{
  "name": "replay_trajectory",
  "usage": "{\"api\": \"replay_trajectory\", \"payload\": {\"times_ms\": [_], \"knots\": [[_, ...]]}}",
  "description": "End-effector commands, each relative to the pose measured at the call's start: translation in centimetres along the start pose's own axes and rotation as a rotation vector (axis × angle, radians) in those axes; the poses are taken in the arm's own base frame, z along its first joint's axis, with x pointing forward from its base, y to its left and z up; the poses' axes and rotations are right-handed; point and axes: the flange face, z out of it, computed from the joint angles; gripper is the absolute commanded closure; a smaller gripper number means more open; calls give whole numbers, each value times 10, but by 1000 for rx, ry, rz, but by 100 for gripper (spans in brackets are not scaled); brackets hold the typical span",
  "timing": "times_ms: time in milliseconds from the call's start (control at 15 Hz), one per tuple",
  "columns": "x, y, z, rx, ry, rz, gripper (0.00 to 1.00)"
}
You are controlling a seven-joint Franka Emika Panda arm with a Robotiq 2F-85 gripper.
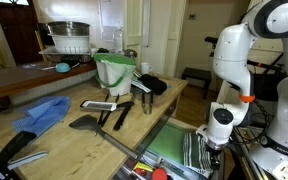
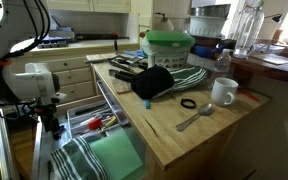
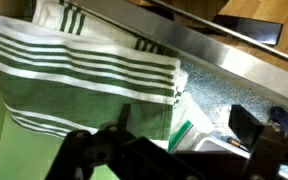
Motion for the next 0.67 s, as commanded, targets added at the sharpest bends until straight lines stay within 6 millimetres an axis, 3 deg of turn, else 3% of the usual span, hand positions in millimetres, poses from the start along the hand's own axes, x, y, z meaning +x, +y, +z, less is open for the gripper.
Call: {"api": "replay_trajectory", "payload": {"times_ms": [0,600], "knots": [[-6,-1,2,22,-1,9,0],[-6,-1,2,22,1,11,0]]}}
